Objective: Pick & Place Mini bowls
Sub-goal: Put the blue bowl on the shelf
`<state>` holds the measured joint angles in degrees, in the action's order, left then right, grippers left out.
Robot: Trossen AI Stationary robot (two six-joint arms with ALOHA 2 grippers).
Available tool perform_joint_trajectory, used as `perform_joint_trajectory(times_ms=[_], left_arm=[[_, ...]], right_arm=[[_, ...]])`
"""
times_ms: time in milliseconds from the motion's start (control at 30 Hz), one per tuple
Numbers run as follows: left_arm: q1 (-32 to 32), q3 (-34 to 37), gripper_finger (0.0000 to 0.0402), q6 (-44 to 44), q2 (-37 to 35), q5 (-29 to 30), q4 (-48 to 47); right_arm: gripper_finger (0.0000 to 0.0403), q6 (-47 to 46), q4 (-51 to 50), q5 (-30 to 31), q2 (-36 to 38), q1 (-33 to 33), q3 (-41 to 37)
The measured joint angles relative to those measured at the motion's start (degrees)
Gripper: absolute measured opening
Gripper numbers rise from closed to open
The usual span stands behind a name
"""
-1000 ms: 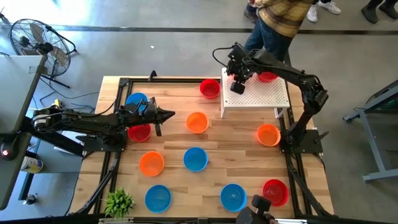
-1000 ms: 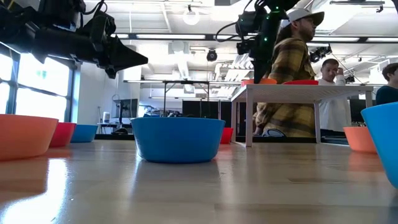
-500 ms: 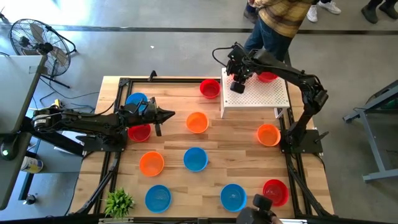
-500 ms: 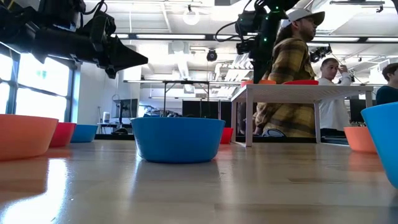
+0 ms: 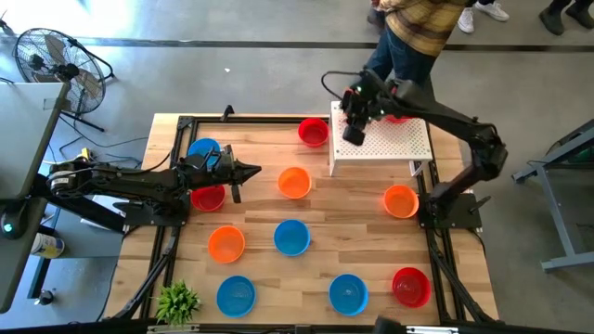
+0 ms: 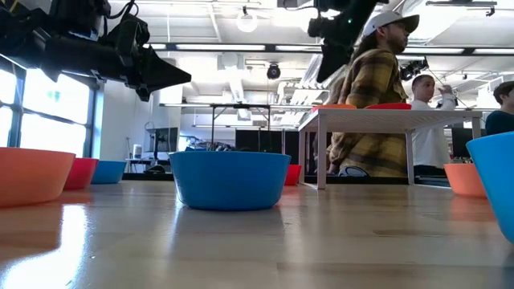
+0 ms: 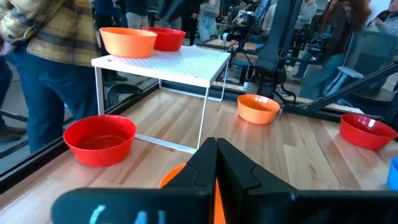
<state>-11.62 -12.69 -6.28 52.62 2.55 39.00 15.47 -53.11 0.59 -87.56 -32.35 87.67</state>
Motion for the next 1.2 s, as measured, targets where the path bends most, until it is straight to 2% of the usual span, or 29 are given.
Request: perform_joint_trajectory(times_ms=[133,233,400,600,833,933,1200], left_arm=[[0.00,0.00,0.0001,0.00,0.00,-0.46,0.13],[0.00,0.00,0.0001,0.00,0.00,-0.48,0.24],[0.00,0.00,0.0001,0.00,0.00,-0.48,0.23],[0.00,0.00,0.0001,0.00,0.02,-0.46,0.16],[0.02,0.00,0.0001,0.00,0.02,-0.48,-0.14],[0.02,0.00,0.0001,0.00,0.02,-0.52,-0.19],[0.02,0.00,0.0001,-0.02,0.02,-0.59,-1.44]], right_arm=[[0.0035,-6.42,7.93,-0.47,4.73,5.81,-9.05],[0.0008,-12.83,11.78,1.71,7.54,11.87,-13.26],[0.0009,-25.05,12.29,7.84,8.40,24.00,-15.37],[0.0012,-37.20,16.79,7.71,2.47,34.53,-15.57],[0.0014,-48.41,21.49,6.71,-6.68,38.19,-15.56],[0.0031,-50.97,22.68,5.65,-9.74,38.68,-15.60],[0.0121,-54.22,29.22,0.22,-16.72,38.89,-15.58]])
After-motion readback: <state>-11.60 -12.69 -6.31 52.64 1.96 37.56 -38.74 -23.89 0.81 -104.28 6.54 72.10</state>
